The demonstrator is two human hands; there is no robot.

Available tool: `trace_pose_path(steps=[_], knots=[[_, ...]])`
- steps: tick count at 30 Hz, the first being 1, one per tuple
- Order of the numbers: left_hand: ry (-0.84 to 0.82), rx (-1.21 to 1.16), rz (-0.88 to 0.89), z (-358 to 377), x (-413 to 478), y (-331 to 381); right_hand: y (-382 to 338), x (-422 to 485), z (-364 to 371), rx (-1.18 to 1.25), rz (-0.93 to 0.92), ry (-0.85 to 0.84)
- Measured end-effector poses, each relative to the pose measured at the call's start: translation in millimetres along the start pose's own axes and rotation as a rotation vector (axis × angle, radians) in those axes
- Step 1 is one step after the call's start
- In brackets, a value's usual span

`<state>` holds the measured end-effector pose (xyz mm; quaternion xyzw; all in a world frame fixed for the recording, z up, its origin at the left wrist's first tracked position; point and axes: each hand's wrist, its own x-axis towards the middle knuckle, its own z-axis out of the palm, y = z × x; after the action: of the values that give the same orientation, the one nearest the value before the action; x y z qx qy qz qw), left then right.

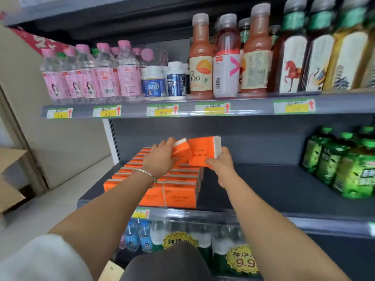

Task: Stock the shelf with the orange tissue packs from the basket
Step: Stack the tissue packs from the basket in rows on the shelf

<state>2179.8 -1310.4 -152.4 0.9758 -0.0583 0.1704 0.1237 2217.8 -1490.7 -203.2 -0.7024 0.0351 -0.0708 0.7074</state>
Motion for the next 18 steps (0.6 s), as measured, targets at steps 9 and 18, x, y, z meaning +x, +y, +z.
trace_pose_path(steps=[9, 18], knots=[[-0.03, -0.004, 0.122, 54, 50, 54, 35, 55, -56, 0.167, -0.044, 0.379], [-0.069, 0.007, 0.182, 115, 115, 71, 62, 142, -100, -0.866, -0.168, 0.36]])
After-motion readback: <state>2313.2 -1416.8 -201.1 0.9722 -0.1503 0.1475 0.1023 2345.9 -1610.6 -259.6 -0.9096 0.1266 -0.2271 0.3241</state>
